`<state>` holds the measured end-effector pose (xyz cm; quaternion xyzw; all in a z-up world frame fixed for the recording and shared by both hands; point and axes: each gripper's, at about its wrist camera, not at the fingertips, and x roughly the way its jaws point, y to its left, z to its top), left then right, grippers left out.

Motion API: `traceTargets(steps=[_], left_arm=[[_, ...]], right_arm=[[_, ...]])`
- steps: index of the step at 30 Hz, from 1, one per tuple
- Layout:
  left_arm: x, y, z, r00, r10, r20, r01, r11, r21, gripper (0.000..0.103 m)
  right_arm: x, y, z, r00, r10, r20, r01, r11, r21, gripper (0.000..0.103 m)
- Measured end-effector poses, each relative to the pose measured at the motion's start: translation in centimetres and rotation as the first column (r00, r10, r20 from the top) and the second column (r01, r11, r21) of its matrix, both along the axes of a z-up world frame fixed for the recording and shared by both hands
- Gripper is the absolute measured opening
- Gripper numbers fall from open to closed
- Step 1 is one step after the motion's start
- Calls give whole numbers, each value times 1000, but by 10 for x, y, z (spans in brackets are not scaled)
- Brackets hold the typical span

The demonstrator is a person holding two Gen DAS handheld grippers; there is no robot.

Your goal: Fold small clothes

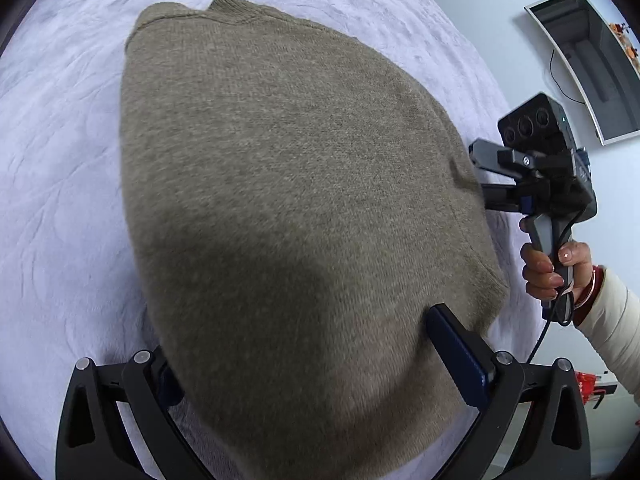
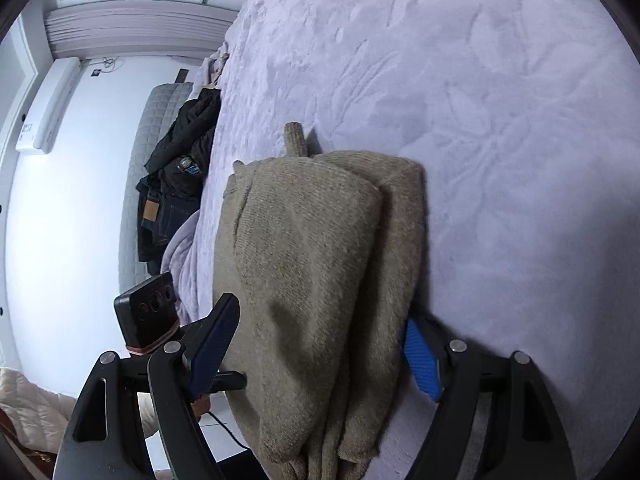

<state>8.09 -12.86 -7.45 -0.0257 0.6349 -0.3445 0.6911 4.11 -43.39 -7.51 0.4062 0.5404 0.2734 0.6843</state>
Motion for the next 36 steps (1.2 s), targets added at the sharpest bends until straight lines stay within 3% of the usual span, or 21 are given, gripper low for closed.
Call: traceTargets(steps=[3,5,6,7,10,13,18,26,36], left_arm=[[2,3,-3,999,41,-11,-42,999,-22,103],[2,6,-2,997,79,-3,-79,997,-16,96],[1,8,1,996,93,11,-93,996,-11,88],[-2,12,4,995,98,22,-98,995,-16,79],[-6,20,14,993,109,45,-108,994,-34,59],[-8,28,24,991,120,50,-116,990,-77,49],[-19,38,44,990,119,73,-109,985,-133,48],[-45,88,77,984,152,96,-133,975,-179,48],[-80,169,103,975,181,129,-169,980,-103,48]], right_arm=[[14,13,-6,999,40,5,-40,999,12,82],[18,20,-9,999,35,-11,-35,999,6,80],[20,22,-10,999,28,-32,-28,1000,1,70],[20,23,-11,998,18,-54,-18,1000,-1,51],[16,24,-11,996,-19,-86,22,999,36,44],[10,27,-2,996,-48,-78,56,994,95,43],[-2,39,18,995,-76,-70,87,982,167,43],[-20,73,54,996,-62,-60,73,978,195,43],[-55,158,75,997,18,-71,-1,971,238,43]])
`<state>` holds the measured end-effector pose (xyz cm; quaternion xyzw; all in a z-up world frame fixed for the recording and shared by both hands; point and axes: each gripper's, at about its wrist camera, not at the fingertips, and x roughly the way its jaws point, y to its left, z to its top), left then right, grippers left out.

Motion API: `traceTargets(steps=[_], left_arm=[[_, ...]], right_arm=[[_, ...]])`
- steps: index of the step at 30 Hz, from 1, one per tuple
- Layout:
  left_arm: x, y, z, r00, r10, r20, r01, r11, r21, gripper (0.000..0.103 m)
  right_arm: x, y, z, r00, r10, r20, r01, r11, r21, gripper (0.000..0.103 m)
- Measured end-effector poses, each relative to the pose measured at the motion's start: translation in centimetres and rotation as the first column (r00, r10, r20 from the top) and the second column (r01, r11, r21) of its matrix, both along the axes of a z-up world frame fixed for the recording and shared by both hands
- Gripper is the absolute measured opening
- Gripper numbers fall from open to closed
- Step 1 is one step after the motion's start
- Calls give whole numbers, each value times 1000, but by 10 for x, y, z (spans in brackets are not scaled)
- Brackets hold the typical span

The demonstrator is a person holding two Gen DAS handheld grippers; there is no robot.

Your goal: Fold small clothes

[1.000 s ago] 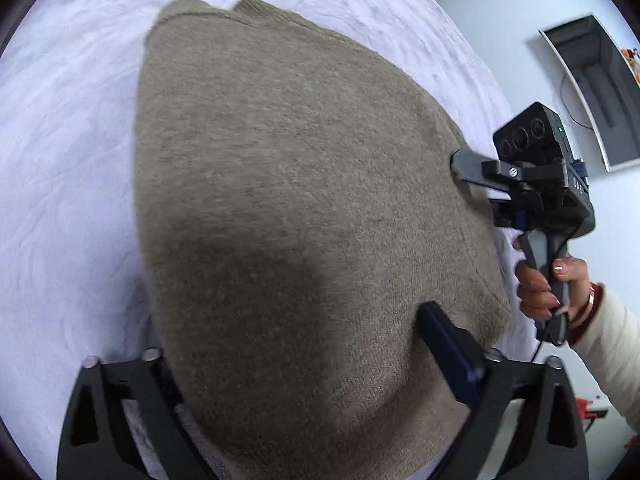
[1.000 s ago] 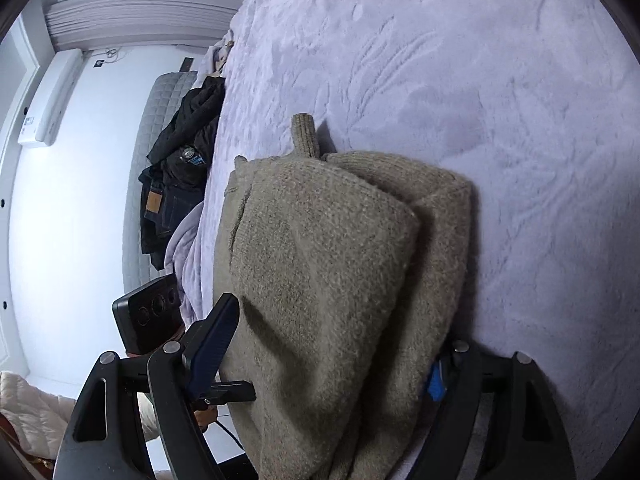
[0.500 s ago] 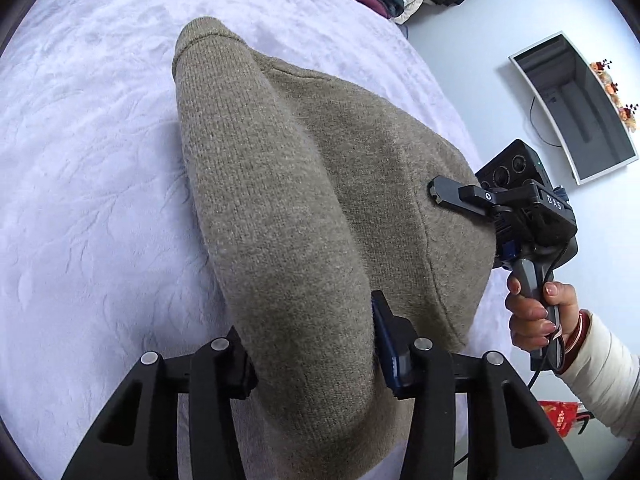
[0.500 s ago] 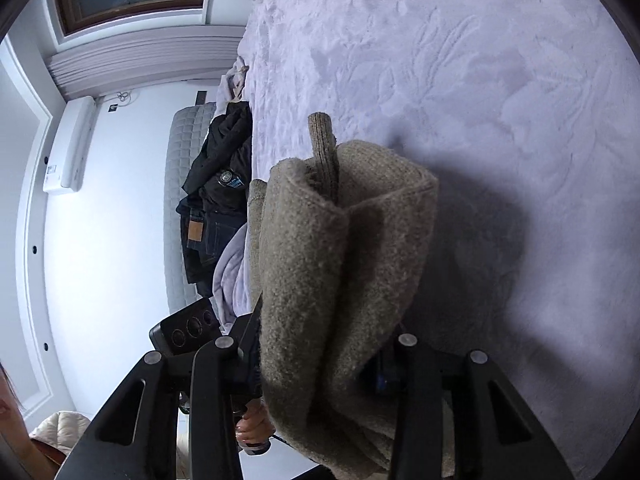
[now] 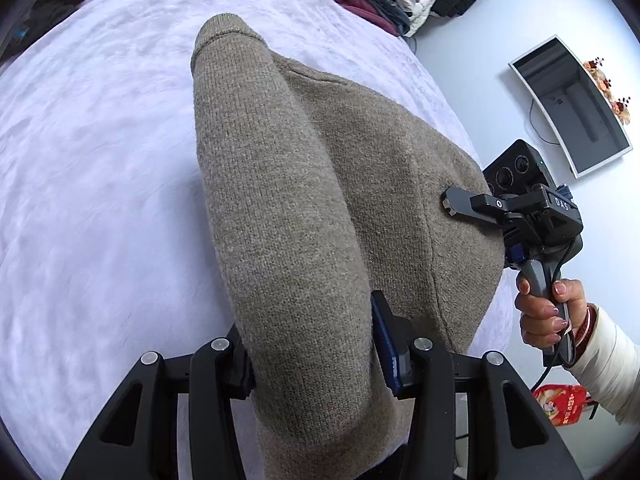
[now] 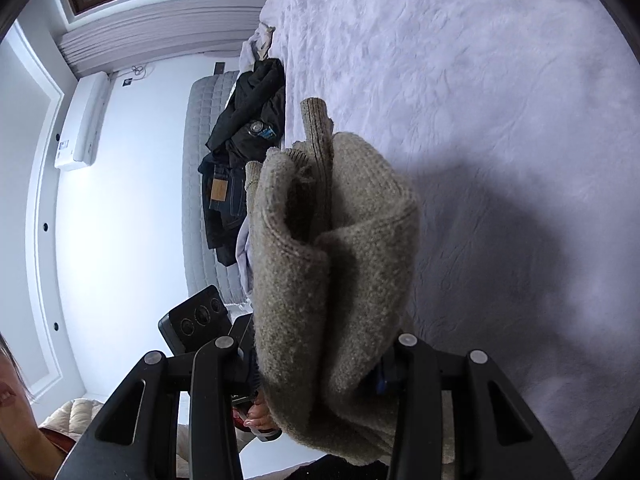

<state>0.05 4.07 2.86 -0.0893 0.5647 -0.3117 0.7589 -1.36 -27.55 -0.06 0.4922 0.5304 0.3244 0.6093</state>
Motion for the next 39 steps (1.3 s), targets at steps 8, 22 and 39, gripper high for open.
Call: traceTargets(steps=[8,22,39], left_arm=[[-20,50,-47,993,104,-54,-97,988,117,48],[-36,83,-14,960,230,156,-269,911,312,75],[-29,50,-43,955,262,136,-295,817,495,103]], right_arm=[[1,57,-40,996,79,-41,-85,985,-151,43],[-8,33,8,1000,-13,27,28,714,-699,67],[-77,135,0,939,341,37,-145,494,-857,17]])
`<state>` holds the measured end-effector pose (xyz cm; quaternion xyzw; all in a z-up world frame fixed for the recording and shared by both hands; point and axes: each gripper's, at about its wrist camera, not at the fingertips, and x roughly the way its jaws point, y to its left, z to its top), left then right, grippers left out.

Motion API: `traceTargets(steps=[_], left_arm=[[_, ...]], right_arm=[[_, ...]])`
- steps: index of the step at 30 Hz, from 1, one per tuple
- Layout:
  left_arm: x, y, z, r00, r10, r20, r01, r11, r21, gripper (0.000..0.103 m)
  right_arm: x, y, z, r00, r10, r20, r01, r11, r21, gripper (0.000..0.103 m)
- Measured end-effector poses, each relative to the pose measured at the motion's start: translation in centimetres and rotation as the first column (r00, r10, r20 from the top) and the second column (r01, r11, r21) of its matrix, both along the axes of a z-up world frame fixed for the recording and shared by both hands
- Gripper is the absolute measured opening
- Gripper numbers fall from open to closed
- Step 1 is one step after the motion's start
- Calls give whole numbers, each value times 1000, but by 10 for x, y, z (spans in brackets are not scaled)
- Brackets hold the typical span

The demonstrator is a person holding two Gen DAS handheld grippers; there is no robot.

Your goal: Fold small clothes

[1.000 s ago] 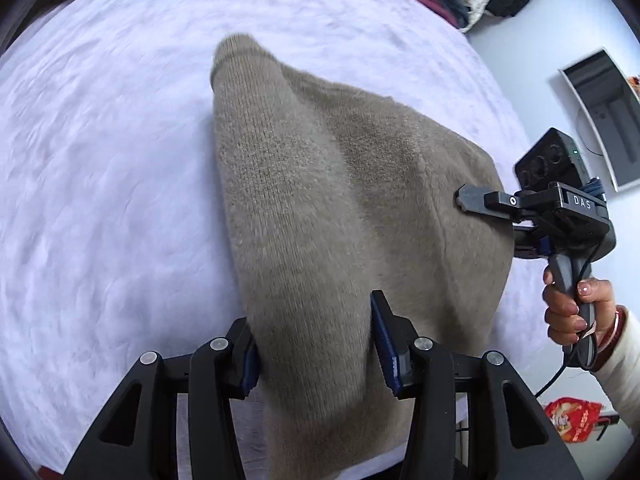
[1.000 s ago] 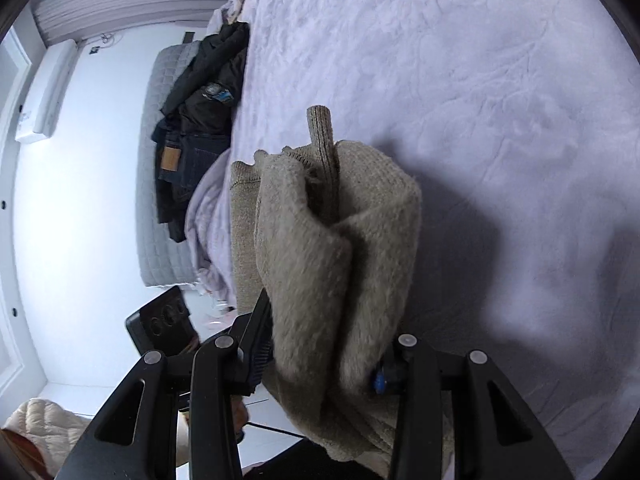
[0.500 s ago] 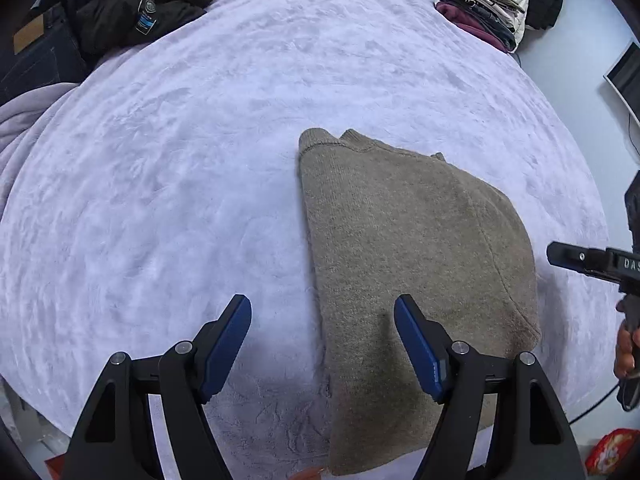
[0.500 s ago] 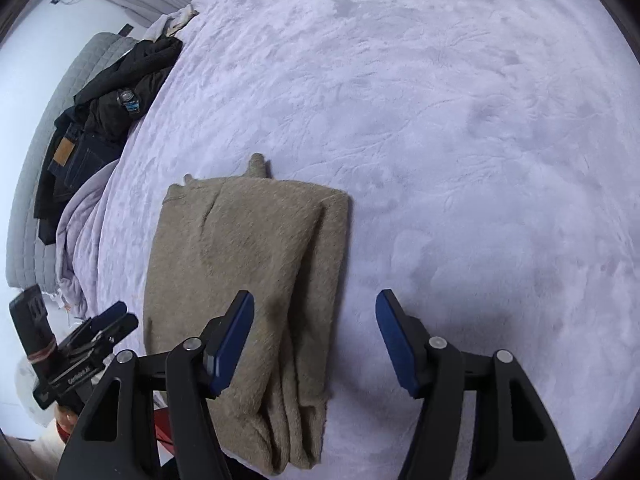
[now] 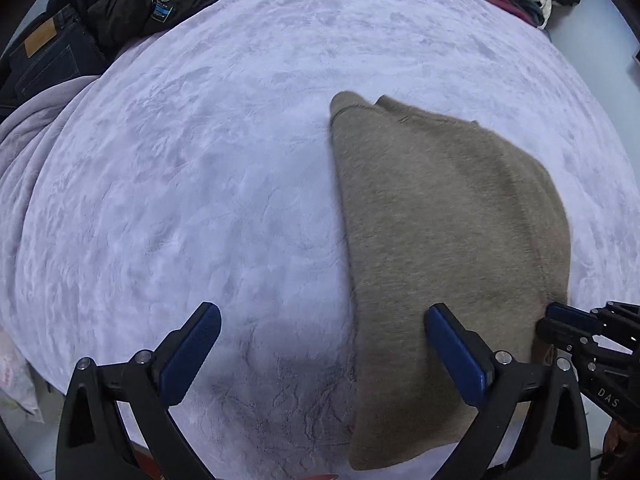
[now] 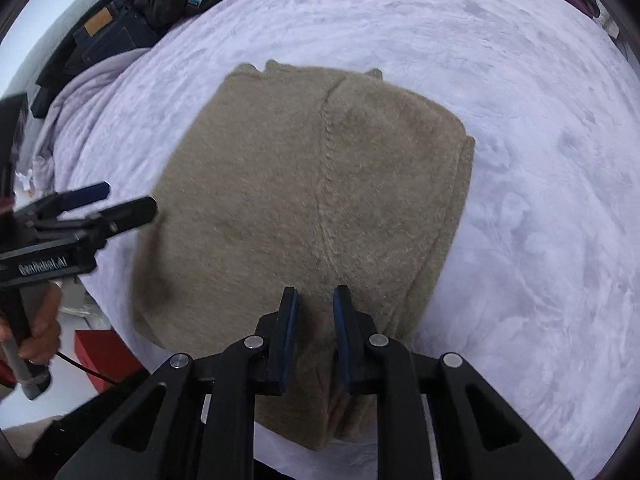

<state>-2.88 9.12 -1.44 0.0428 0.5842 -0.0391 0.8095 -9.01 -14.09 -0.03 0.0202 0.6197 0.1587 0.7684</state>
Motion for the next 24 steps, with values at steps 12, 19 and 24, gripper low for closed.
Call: traceTargets(steps=[12,19,24], left_arm=[[-29,-16,3,995,-68,-68,71,997,43,103],[-51,-19,3,985,-107,-132,116,991,60,103],[-59,-18,17,983,-101,-156,112,992,64,103]], right_arm=[[-44,-66,-9,960,-258,-108,261,965,13,22],[-61,-76,1,935,-320,-154,322,947,-16,27],[-69,-59,10,930,-322,-178,320,946,-40,50]])
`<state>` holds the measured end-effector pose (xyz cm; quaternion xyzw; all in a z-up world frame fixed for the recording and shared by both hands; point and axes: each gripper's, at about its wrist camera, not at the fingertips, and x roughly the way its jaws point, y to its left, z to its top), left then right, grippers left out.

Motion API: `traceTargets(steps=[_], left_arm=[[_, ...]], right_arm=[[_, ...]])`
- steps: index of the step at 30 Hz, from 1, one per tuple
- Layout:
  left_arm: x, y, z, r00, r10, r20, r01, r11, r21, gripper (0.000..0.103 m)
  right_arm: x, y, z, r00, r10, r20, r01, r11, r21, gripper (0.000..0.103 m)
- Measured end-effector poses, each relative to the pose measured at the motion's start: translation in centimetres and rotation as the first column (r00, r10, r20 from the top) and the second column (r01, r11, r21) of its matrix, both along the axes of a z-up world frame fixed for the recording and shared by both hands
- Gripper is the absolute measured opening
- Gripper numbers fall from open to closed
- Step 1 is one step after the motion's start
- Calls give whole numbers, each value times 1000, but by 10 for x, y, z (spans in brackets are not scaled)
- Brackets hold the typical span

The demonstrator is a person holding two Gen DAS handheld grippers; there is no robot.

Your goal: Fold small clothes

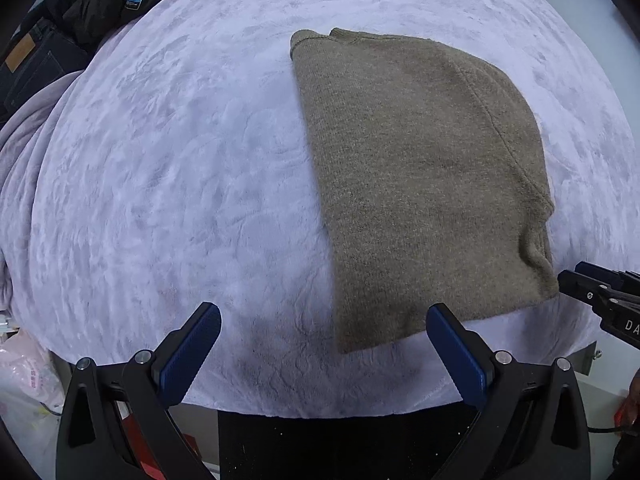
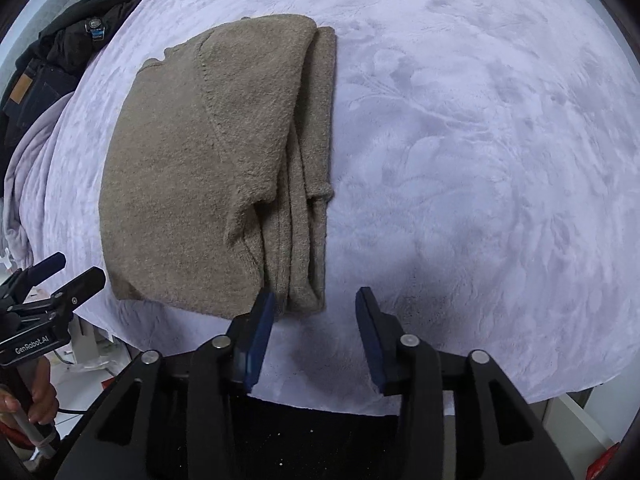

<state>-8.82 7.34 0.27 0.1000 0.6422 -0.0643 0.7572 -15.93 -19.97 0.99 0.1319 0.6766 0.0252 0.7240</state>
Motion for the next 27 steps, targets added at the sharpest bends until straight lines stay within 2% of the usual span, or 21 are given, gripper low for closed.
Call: traceTargets(steps=[2,3,4,8,11,12,27], left_arm=[[-1,1,9,1000,0,8,0,1000,-3,103],[-1,1,13,1000,1,12,-1,1000,-2,103],[0,2,18,1000,2,18,-2,1000,-2,103],[4,5,30,1000,14,28,-14,1000,-5,103],[7,8,36,999,23,41,-22,1000,-6,103],[8,9,38,999,27,44,-26,1000,-7,103],[8,18,53,997,58,46,-58,998,-10,103]], right_arm=[[0,7,9,1000,9,5,-9,1000,-19,63],[1,14,11,1000,8,7,-8,1000,-19,77],[3,17,15,1000,5,9,-5,1000,-18,80],[10,32,32,999,10,44,-8,1000,-27,80],[13,36,46,997,-21,81,23,1000,-17,91],[16,39,50,996,-29,89,31,999,-18,92],[34,54,78,994,-44,101,54,994,-100,92]])
